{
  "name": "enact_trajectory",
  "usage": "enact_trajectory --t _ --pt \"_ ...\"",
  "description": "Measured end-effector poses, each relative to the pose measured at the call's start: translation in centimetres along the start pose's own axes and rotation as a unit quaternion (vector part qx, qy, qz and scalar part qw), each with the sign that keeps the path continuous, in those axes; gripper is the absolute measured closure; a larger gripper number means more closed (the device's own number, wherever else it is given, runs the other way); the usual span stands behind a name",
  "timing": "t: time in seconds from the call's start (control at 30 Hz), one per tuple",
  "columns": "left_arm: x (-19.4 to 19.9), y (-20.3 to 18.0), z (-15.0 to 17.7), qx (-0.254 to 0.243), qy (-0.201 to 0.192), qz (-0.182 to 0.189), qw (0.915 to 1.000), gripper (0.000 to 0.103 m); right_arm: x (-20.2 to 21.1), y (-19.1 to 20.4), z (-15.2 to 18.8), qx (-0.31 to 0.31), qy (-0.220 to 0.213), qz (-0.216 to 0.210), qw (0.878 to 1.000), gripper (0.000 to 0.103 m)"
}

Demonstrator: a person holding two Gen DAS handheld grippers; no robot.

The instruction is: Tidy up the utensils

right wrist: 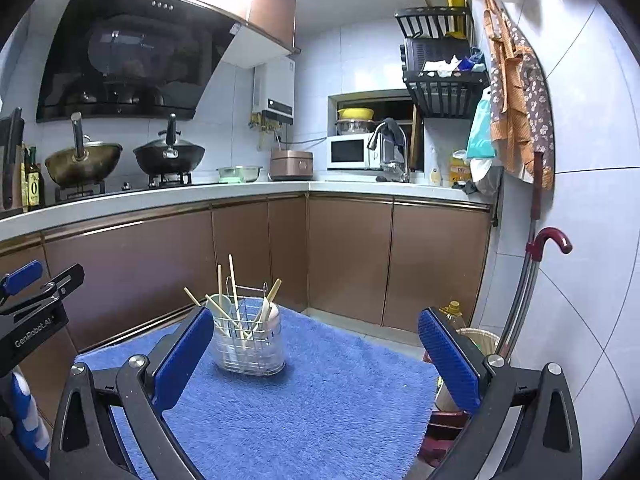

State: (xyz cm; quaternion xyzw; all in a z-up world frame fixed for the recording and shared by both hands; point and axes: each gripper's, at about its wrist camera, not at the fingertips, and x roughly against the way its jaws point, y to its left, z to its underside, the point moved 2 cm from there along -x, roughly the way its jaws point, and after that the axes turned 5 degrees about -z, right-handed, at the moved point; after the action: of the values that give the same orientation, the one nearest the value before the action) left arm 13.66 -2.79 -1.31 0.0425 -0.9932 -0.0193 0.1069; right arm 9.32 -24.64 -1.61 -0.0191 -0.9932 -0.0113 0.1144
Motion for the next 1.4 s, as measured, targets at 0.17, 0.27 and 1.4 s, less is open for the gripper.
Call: enact_trajectory --t 0.17,0.27,1.4 --pt "2.0 0.1 -0.5 -0.005 -0.015 0.004 0.9999 0.032 1.9 0.0 -0.4 0.000 -0.013 -0.001 1.000 0.000" --pt "2.9 0.2 -0.6 -0.008 -0.019 0.010 0.9997 0.032 3.2 0.2 -0.6 0.001 -0.021 0.000 1.000 0.000" --pt "7.2 1.8 0.1 -0.013 -0.043 0.022 0.9987 0.032 7.4 3.2 -0.9 0.024 -0.039 -0.007 0.999 0.000"
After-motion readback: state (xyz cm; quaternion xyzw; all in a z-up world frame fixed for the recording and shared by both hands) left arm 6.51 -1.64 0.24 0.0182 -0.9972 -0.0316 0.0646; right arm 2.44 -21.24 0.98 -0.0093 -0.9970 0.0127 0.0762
